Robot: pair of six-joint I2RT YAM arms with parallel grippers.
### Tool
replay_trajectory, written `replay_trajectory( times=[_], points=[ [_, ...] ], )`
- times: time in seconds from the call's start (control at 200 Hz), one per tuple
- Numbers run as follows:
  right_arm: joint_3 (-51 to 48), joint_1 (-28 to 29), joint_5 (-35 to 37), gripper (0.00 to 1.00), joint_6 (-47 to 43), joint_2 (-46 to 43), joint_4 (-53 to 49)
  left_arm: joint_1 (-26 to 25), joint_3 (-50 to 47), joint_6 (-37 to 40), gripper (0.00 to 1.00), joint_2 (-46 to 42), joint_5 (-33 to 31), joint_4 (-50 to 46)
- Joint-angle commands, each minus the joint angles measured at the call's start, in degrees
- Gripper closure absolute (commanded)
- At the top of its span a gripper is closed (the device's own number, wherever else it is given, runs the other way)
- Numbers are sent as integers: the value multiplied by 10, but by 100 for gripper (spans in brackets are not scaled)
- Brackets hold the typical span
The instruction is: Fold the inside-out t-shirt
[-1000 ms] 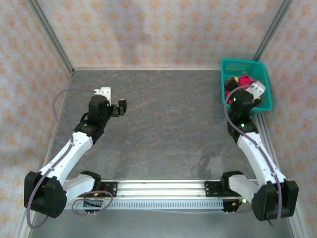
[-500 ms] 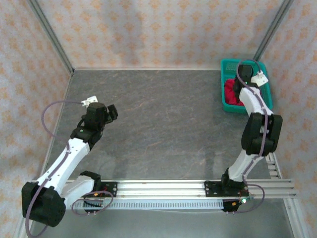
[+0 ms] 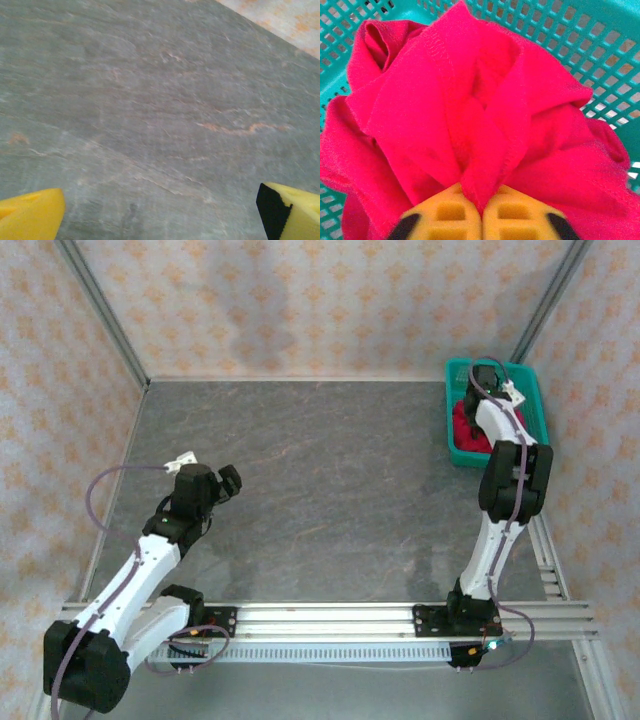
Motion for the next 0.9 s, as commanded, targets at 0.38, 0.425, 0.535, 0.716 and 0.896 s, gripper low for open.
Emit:
replay_trajectory(
  times=[0.38, 0.425, 0.535, 0.716, 0.896],
  points=[
    [-29, 61, -35, 100, -24, -289, 6, -8, 63, -63, 0, -2, 159, -54],
    [-30, 73, -35, 100, -29, -315, 12, -8, 66, -62, 0, -6, 159, -60],
    [-26, 94, -52, 100, -37, -370, 23, -8, 76, -52, 1, -10, 159, -78],
    [-2, 134, -113, 100, -49, -438, 23, -9, 79, -47, 1, -11, 168, -81],
    [109, 231, -210, 100, -113, -435, 13, -9, 71, -56, 2, 0, 183, -44]
  ],
)
